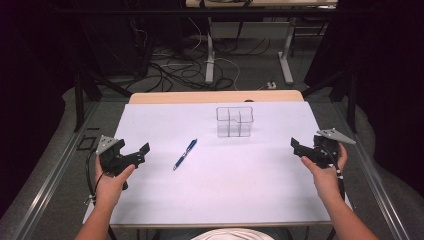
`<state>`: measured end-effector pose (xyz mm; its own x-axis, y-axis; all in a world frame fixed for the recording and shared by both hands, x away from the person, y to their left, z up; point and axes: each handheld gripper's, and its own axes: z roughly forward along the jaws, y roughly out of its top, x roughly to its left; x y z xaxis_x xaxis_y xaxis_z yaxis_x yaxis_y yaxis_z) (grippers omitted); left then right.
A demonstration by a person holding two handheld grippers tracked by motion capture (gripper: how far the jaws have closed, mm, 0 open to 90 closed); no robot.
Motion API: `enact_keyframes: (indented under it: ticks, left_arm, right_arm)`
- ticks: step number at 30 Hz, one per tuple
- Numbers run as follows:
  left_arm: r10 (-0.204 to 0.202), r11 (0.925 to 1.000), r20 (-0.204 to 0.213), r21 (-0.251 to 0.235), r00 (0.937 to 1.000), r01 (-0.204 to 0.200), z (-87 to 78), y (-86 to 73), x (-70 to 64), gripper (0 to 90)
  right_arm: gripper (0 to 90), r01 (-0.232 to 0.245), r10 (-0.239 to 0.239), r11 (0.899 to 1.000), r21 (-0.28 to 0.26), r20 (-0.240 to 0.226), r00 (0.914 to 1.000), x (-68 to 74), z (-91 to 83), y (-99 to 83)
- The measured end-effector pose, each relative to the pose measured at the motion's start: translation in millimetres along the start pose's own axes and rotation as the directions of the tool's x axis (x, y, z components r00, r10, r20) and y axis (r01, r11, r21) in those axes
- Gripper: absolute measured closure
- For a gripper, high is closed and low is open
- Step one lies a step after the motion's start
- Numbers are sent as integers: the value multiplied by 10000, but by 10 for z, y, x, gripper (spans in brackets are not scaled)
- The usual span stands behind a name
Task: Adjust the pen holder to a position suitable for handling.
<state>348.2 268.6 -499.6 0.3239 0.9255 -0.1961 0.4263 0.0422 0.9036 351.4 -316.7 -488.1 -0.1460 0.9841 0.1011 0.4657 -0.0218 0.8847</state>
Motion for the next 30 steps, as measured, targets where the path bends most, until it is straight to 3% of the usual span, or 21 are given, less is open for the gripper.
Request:
enact_keyframes:
  ticks: [4, 7, 12, 20, 22, 30]
  left_arm:
    - [-17, 10000, -84, 24, 10000, 17, -5, 6, -5, 3]
    - [-32, 10000, -97, -14, 9999, 31, -13, 18, -18, 3]
    - [19, 10000, -194, 21, 9998, -18, -28, 20, -42, 4]
    - [-65, 10000, -228, -33, 9997, 65, -14, 27, -58, 6]
    - [-64, 10000, -235, -12, 9997, 63, -4, 20, -59, 6]
    - [57, 9999, -310, 124, 9995, -54, -6, -5, -53, 9]
  right_arm:
    - [159, 80, -81, 10000, -1, -47, 10000, 8, 14, -5]
    - [235, 447, -442, 9988, 185, -226, 9988, 32, 45, -9]
    - [293, 1253, -1249, 9921, 56, -438, 9912, 100, 80, 25]
    - [340, 1090, -1094, 9940, -93, -911, 9898, 185, 163, 168]
    - [351, 1059, -1043, 9943, 95, -1033, 9892, 205, 194, 208]
    - [433, 1153, -1105, 9928, 337, -1198, 9866, 347, 455, 359]
